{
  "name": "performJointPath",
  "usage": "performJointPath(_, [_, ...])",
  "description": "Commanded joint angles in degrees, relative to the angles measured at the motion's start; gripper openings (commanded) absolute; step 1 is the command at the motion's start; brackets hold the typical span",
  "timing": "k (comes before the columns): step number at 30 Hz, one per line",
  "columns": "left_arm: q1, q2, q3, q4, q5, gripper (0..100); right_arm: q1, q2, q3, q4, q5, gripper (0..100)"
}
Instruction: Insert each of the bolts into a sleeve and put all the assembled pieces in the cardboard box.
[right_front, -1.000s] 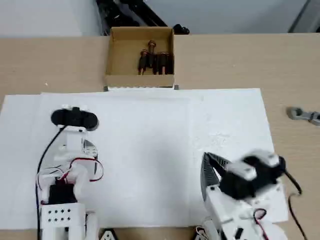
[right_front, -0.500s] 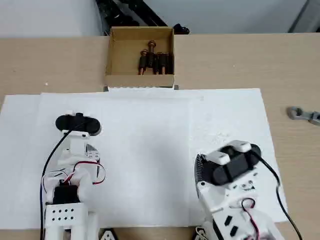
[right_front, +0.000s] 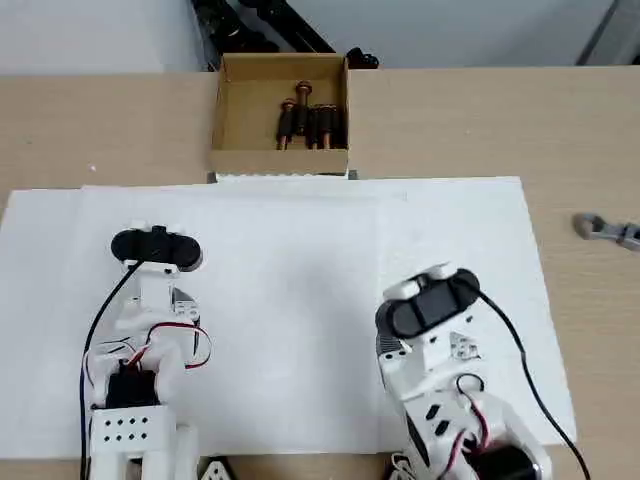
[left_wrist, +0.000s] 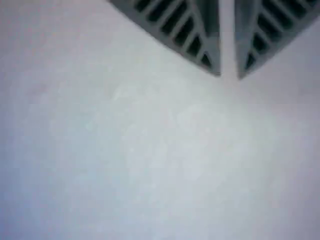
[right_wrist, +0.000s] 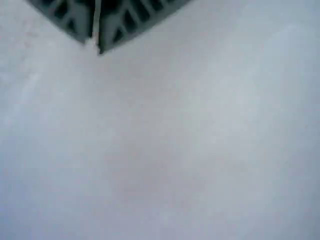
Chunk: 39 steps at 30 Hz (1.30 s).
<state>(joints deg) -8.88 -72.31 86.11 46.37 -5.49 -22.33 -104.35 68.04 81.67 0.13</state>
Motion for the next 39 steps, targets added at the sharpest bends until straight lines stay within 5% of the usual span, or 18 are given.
performJointPath(1, [-0.3, -0.6, -0.1, -1.3, -0.5, 1, 0.0, 0.2, 1.9, -2.1, 0.7, 0.6])
performJointPath(16, [-0.3, -0.6, -0.1, -1.3, -0.5, 1, -0.1, 0.2, 21.9, -5.8, 0.6, 0.5])
performJointPath(39, [-0.3, -0.6, -0.1, -1.3, -0.5, 1, 0.1, 0.2, 22.5, -8.4, 0.6, 0.4])
